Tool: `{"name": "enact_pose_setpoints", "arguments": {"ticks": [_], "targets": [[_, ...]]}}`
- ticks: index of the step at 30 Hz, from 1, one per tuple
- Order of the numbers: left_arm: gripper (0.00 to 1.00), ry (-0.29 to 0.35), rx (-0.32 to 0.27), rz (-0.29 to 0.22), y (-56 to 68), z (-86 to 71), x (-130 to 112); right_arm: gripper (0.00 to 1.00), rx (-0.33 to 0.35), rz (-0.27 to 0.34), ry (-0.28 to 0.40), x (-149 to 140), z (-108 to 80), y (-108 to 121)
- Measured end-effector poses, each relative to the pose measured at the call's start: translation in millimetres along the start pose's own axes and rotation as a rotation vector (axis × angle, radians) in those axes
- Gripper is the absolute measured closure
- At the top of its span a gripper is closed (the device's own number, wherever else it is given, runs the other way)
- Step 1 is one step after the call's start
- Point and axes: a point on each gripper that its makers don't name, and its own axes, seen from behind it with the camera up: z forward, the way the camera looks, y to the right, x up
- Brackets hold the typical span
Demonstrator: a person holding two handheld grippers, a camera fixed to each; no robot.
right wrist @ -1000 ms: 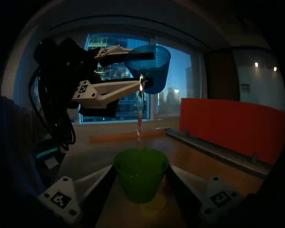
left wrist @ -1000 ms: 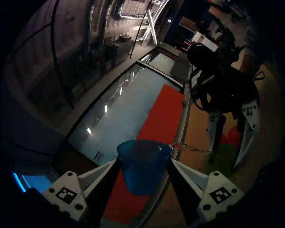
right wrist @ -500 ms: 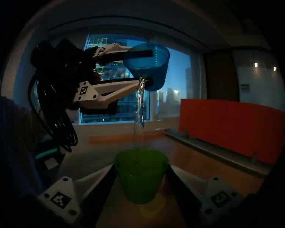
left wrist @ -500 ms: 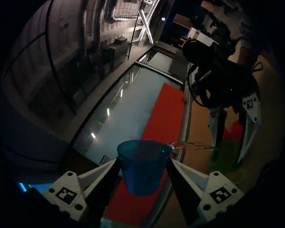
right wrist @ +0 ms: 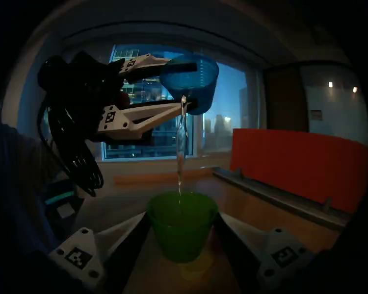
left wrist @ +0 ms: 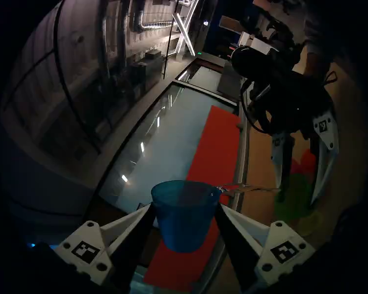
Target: Pour water
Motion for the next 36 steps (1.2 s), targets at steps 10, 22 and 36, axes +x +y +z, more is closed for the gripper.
{"name": "enact_pose_setpoints", "arguments": {"ticks": [10, 22, 36], "targets": [[0.16, -0.001, 0.012, 0.026, -4.0, -2.3, 2, 0.09, 0.002, -0.004, 0.0, 1, -0.7, 0], [0.16, 0.001, 0.023, 0.066, -9.2, -5.0, 5, 0.1, 0.001, -0.01, 0.001, 2, -1.7, -1], [0.16, 0.0, 0.031, 0.115, -13.7, -2.9, 6, 0.1, -0.003, -0.018, 0.007, 5, -2.5, 0]]}}
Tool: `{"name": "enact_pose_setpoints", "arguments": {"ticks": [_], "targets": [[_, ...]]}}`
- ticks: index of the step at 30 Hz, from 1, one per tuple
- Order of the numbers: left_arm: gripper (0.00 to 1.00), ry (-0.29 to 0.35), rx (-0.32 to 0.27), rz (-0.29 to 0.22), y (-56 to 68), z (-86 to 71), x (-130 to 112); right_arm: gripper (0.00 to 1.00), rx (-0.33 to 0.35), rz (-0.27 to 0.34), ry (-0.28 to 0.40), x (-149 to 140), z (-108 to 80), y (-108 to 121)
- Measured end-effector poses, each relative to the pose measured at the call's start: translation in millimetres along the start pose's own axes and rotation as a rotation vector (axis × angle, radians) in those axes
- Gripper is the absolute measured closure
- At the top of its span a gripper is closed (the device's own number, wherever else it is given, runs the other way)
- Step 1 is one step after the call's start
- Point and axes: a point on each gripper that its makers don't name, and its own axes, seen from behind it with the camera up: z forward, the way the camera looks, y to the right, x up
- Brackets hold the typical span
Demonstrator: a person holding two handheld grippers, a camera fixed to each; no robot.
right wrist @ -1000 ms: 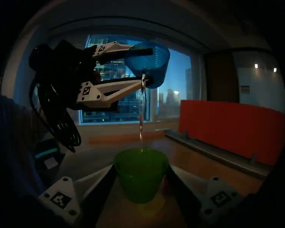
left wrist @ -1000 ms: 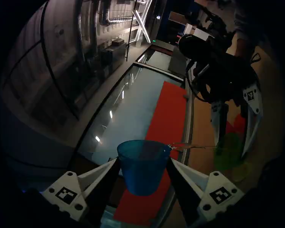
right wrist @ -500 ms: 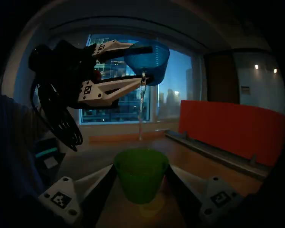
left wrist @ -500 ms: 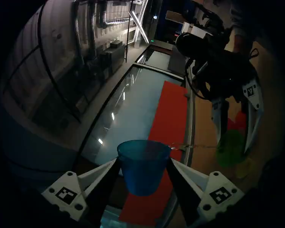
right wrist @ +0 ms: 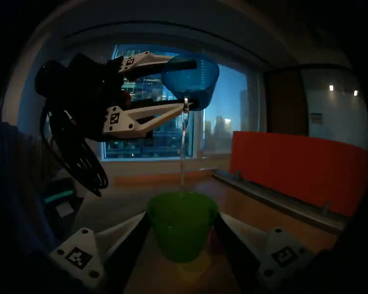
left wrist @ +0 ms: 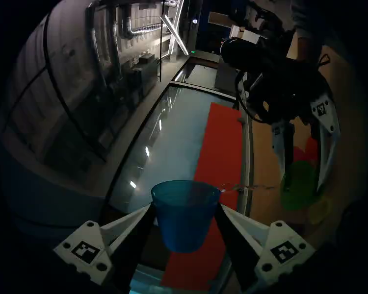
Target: Pour water
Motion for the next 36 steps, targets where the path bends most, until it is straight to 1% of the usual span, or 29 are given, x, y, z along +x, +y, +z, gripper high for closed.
{"name": "enact_pose_setpoints", "arguments": {"ticks": [6, 29, 36], "targets": [[0.16, 0.0, 0.003, 0.02, 2.1, 0.2, 1, 0.1, 0.0, -0.003, 0.001, 1, -0.6, 0], [0.16, 0.013, 0.019, 0.103, -3.7, -1.3, 11, 0.1, -0.008, -0.014, 0.001, 3, -2.2, 1], [0.16, 0.02, 0.02, 0.126, -2.6, -1.9, 15, 0.1, -0.008, -0.017, 0.002, 4, -2.5, 2]]}}
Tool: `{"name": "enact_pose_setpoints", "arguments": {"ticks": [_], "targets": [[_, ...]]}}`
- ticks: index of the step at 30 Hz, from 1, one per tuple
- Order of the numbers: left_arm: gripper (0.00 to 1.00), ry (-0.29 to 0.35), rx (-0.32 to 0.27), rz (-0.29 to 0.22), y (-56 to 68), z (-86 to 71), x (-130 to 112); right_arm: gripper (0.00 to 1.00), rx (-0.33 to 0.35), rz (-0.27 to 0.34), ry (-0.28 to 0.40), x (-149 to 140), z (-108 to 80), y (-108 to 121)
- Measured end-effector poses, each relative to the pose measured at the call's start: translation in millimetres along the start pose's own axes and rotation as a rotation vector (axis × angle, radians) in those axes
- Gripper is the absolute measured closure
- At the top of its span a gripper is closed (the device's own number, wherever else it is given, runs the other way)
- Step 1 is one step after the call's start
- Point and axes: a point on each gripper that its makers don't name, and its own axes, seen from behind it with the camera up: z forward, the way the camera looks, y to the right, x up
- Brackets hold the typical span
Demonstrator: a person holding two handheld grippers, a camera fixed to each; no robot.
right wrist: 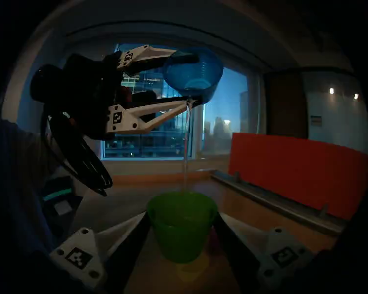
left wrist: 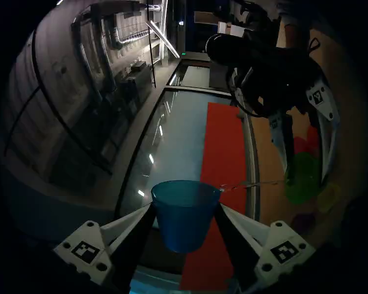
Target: Pour water
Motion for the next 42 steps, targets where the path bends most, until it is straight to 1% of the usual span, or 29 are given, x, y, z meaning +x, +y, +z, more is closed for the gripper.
{"name": "enact_pose_setpoints", "arguments": {"ticks": [14, 23, 26, 30, 42], "targets": [[0.16, 0.012, 0.01, 0.066, 0.5, 2.4, 6, 0.1, -0.005, 0.001, 0.005, 1, -1.7, 1], [0.16, 0.015, 0.019, 0.116, -1.7, 0.5, 12, 0.1, -0.009, 0.002, 0.008, 1, -1.8, 2], [0.16, 0.017, 0.021, 0.127, -0.5, -0.6, 13, 0.1, -0.01, 0.002, 0.008, 2, -1.9, 2], [0.16, 0.021, 0.022, 0.128, -0.7, -1.8, 16, 0.1, -0.01, 0.001, 0.009, 3, -1.7, 2], [0.16, 0.023, 0.022, 0.125, -8.1, -3.4, 15, 0.1, -0.014, 0.003, 0.011, 4, -1.6, 3]]}}
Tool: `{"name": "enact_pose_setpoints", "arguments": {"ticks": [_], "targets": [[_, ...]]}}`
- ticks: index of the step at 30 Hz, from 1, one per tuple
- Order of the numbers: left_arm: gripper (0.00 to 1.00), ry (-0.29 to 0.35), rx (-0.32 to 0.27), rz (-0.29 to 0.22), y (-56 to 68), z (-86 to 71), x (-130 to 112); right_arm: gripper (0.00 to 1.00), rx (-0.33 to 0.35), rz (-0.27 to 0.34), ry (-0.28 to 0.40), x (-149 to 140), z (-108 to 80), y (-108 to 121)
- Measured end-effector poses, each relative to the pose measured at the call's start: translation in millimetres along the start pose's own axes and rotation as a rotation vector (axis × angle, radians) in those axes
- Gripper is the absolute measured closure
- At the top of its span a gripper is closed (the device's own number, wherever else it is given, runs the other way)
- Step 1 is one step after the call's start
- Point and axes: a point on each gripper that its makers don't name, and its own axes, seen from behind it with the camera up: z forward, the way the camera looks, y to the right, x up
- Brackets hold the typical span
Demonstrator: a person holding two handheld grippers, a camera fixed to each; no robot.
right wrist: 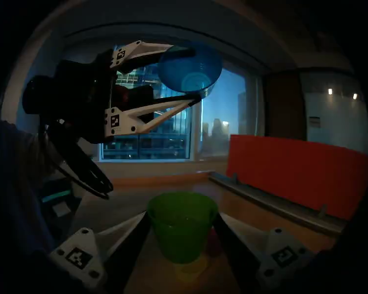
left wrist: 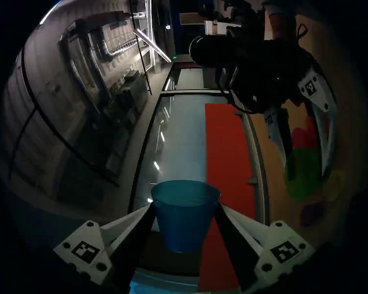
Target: Pour water
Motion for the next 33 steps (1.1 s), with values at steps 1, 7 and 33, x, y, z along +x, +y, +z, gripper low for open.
{"name": "enact_pose_setpoints", "arguments": {"ticks": [1, 7, 33], "targets": [[0.16, 0.0, 0.0, 0.0, -0.8, 0.1, 0, 0.1, -0.001, 0.0, 0.0, 0, 0.0, 0], [0.16, -0.001, 0.003, -0.022, -4.7, 2.8, -3, 0.1, -0.003, 0.001, 0.003, 1, 0.2, 0], [0.16, -0.075, -0.041, -0.785, 29.1, 9.1, -36, 0.1, -0.036, 0.007, 0.036, 11, -4.8, 8]]}}
